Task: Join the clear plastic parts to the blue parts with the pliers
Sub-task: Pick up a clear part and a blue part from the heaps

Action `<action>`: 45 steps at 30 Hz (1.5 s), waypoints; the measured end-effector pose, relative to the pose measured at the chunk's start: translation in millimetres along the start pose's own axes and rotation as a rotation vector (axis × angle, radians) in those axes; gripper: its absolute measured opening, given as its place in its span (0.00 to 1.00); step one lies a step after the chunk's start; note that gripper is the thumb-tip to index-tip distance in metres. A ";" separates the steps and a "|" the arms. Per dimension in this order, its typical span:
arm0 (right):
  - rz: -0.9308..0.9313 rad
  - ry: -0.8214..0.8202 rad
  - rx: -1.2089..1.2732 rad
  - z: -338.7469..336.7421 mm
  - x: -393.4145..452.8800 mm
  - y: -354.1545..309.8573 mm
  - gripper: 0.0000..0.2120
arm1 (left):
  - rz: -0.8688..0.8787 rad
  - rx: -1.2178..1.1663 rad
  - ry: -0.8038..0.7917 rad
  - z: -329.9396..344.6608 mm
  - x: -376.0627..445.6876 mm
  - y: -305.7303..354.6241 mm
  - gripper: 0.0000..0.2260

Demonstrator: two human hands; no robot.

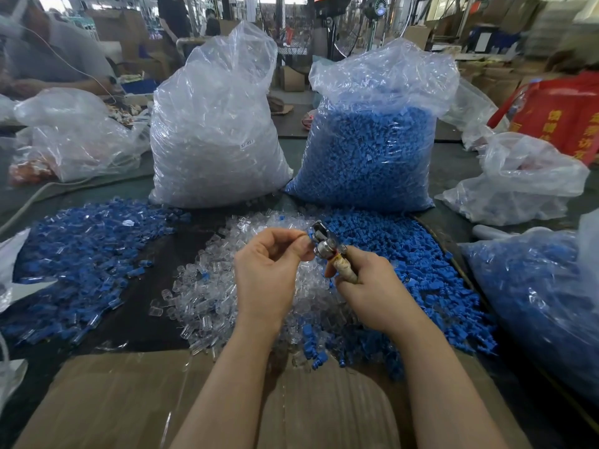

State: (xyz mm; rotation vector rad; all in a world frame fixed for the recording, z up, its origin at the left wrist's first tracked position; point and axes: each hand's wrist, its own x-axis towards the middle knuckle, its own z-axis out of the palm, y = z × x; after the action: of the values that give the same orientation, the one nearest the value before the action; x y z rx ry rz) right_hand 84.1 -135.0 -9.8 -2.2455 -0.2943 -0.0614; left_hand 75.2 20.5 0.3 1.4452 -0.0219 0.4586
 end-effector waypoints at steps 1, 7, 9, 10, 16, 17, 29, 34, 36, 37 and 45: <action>-0.001 -0.003 -0.001 0.0 0.0 0.0 0.09 | 0.000 0.002 -0.002 0.1 -0.1 -0.3 0.06; -0.011 -0.030 -0.011 -0.4 0.8 1.3 0.07 | 0.017 0.001 -0.001 0.1 -0.5 0.0 0.07; -0.018 -0.049 -0.011 -2.0 0.9 2.4 0.07 | 0.021 0.000 -0.001 1.1 -0.4 0.3 0.06; -0.023 -0.056 -0.013 -2.7 0.8 2.5 0.07 | 0.022 -0.001 0.000 1.3 -0.4 0.6 0.06; -0.046 -0.029 -0.064 -3.8 0.2 -0.8 0.06 | 0.021 0.002 0.007 2.9 -0.5 1.0 0.06; -0.046 -0.017 -0.071 -3.5 0.2 -1.7 0.05 | 0.020 0.002 0.011 3.1 -0.3 0.7 0.06; -0.053 0.020 -0.141 0.1 -1.5 -8.8 0.03 | 0.013 0.023 0.035 0.0 1.7 -1.2 0.06; -0.047 0.044 -0.181 1.8 -0.5 -7.0 0.03 | -0.019 0.059 0.032 -9.5 6.3 5.5 0.05; -0.025 0.091 -0.212 1.8 0.4 -3.8 0.03 | 0.025 0.208 0.129 -32.6 15.6 6.3 0.06; -0.006 0.118 -0.232 0.8 1.1 -1.5 0.02 | 0.055 0.320 0.220 -48.8 21.0 5.8 0.06; 0.209 0.277 -0.495 -6.4 5.1 17.1 0.06 | -0.266 0.880 0.749 -164.6 31.3 -23.3 0.09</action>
State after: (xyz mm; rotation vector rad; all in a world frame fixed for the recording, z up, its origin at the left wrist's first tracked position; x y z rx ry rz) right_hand 93.4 -149.5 -17.9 -2.7023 0.1221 -0.3652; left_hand 68.6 185.6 -36.0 1.9914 1.0739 0.8169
